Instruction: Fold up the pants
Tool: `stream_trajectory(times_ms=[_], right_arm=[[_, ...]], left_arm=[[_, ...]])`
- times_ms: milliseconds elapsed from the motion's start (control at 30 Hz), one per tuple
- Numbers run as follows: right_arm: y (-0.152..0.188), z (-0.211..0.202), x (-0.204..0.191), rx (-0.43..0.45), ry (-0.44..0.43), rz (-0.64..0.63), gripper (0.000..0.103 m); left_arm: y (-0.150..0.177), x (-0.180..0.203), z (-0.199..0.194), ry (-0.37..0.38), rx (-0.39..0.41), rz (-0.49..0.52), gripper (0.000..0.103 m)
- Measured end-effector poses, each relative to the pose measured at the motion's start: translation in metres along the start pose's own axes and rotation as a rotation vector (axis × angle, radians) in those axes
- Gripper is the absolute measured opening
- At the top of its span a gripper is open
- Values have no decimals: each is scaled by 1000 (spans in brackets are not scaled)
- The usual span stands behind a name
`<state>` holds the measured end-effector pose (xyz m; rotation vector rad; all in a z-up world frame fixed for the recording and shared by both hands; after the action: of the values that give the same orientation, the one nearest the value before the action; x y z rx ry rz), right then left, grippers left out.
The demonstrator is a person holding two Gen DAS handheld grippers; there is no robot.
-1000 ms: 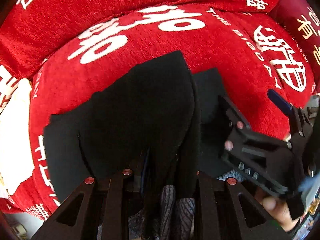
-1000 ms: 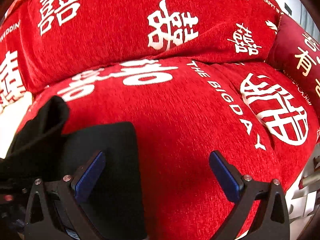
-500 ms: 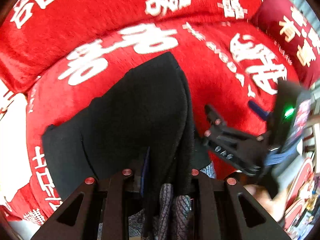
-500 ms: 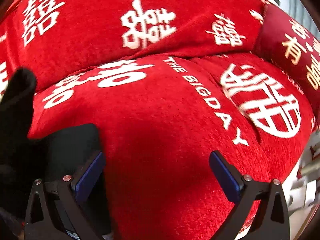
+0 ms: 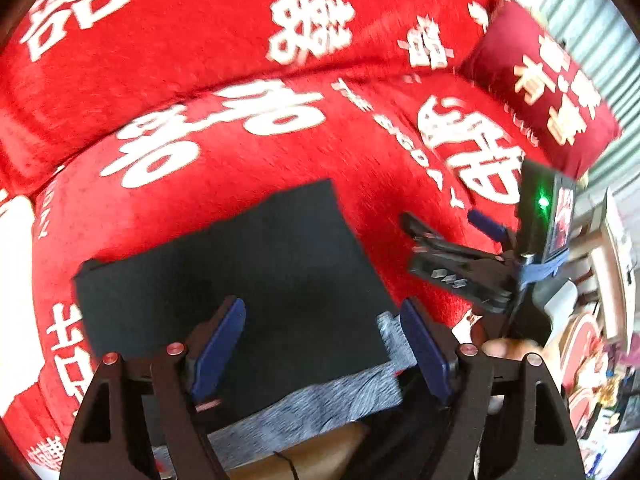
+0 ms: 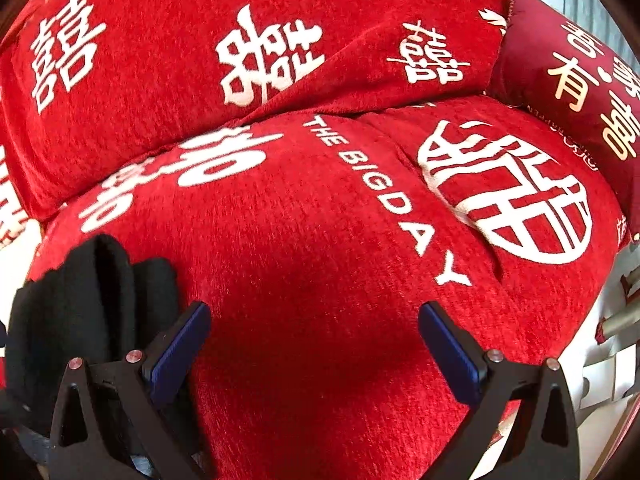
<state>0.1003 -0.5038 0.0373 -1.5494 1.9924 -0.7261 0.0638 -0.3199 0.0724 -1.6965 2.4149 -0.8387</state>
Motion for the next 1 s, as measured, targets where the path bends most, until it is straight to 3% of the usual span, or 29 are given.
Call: stream_trajectory(times_ms=[100,200,367,467,533,600,700,800,933,1000], right_arm=[[-3,-14,-9,-13,-148,86,103],[7,-25,-28,-75,-302,129,103],[53,-40,-79,-204,-425,-25,103],[74,-51,-112,-203,-451,-138,99],[82,-55,-133,-191,-443,-215,82],[88,-55,-147,-175,-381,-313,53],[75,-62,-156,-140,-370,-340,35],[62,-65,-147,-111,-373,-303,32],[79,-36,-130,-182,-363,-217,32],[82,-35,-131,-171,-363,-213,35]], left_arm=[[10,-52,-11,-105,31,-44,81],[37,-118,-9,-221,9,-161,81],[80,-177,-4,-262,-10,-340,81],[89,-182,4,-258,3,-376,81],[90,-180,9,-284,9,-362,90],[89,-181,6,-347,34,-322,94],[86,-178,6,-361,45,-276,94],[84,-176,4,-331,51,-287,94],[88,-176,12,-298,39,-313,95],[90,-178,14,-309,39,-325,102]])
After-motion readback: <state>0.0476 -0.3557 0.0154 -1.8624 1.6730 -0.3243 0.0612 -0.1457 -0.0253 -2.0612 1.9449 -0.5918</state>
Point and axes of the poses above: each gripper's, at about its wrist camera, not at the fingertips, and z roughly the way its jaws point, x to its right, y to its underside, the point moved 10 cm from there along z, roughly the way its jaws point, and after that the axes turned 8 degrees about x, right-handed, at the moved point
